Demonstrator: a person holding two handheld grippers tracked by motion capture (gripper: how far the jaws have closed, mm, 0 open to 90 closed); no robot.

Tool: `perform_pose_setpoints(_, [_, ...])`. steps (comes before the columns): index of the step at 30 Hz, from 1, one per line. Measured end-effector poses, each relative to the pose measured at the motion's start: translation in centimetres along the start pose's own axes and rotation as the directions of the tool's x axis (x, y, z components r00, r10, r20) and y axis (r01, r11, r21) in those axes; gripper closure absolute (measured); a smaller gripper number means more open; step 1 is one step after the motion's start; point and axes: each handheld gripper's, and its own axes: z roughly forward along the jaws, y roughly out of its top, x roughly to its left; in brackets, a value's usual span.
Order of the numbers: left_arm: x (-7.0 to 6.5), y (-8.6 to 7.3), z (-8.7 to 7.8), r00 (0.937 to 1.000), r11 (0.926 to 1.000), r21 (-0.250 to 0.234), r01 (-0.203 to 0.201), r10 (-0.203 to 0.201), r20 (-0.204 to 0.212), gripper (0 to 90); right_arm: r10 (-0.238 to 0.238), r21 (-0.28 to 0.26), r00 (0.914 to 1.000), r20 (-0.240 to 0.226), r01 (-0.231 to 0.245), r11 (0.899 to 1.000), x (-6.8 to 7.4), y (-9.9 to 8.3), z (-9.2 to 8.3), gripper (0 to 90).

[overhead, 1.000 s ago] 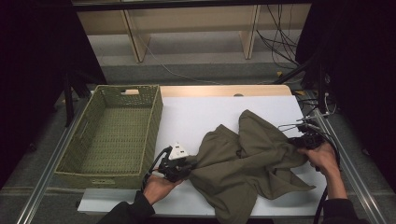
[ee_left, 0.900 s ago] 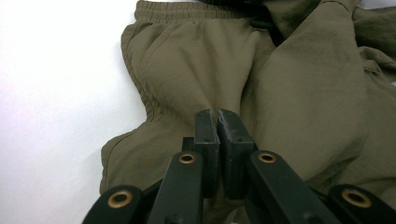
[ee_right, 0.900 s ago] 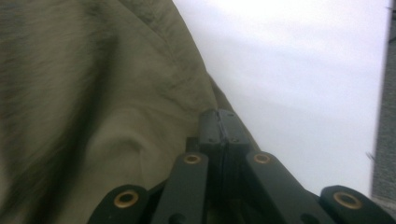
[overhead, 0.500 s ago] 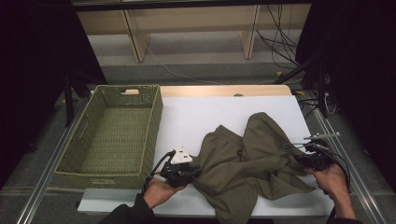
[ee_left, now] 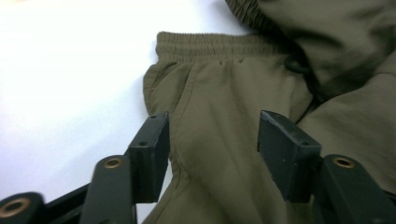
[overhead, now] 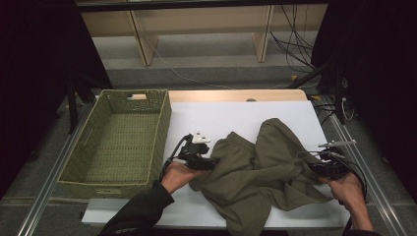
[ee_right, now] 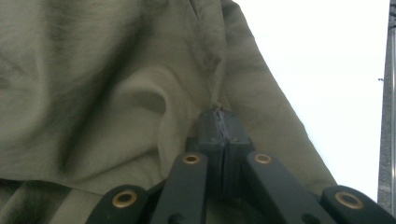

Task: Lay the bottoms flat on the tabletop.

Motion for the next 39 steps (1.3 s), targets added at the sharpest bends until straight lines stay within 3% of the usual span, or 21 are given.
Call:
perform_pose_setpoints(6, [0.0,0.5,2.8,0.9994,0.9961,0.084,-0.027,0.028,-0.019,38.8,-0.002,-0.002,1.0,-0.002,0.002,1.0,0.0,0.0,-0.1,89.5])
perform_pose_setpoints(9, [0.6,0.4,3.9,0.9998,0.9935,0.113,-0.009,0.011,-0.018,39.5,-0.008,-0.006,1.0,-0.001,0.008,1.0,0.0,0.0,0.0,89.4])
perform_pose_setpoints(12, [0.8,0.0,4.5,0.9997,0.9865,0.162,-0.021,0.019,0.015,46.9,-0.011,-0.006,0.9999,0.001,0.011,1.0,0.0,0.0,0.0,89.4])
perform_pose_setpoints(14, [0.6,-0.2,4.7,0.9992,0.9846,0.172,-0.033,0.029,0.027,62.0,-0.011,-0.005,0.9999,0.001,0.011,1.0,0.1,0.1,0.1,89.4])
perform_pose_setpoints(16, [0.5,-0.2,4.6,0.9988,0.9874,0.151,-0.046,0.042,0.026,80.2,-0.016,-0.009,0.9999,0.002,0.016,1.0,0.2,0.1,0.1,89.4])
perform_pose_setpoints(18, [0.7,0.0,4.2,0.9985,0.99,0.133,-0.046,0.042,0.037,86.7,-0.019,-0.009,0.9998,0.004,0.019,1.0,0.3,0.1,0.1,89.4])
perform_pose_setpoints(24, [1.7,0.6,1.7,0.9996,0.9989,0.039,-0.028,0.028,-0.005,87.7,-0.028,-0.014,0.9995,0.013,0.029,0.999,0.4,0.3,0.0,89.4])
perform_pose_setpoints(30, [3.0,0.2,-1.1,0.998,0.9995,-0.028,0.011,-0.013,-0.063,87.7,-0.036,-0.029,0.9984,0.043,0.038,0.999,0.7,0.6,0.0,89.6])
perform_pose_setpoints(33, [2.8,-0.6,-1.8,0.9977,0.9995,-0.024,0.023,-0.025,-0.064,87.7,-0.024,-0.02,0.9968,0.077,0.025,0.999,0.4,0.6,-0.1,89.6])
perform_pose_setpoints(39, [1.5,-2.4,-1.8,0.9981,0.9999,0.01,-0.01,0.011,-0.06,87.4,0.037,0.009,0.994,0.103,-0.039,0.999,-0.8,-0.4,-0.5,89.6])
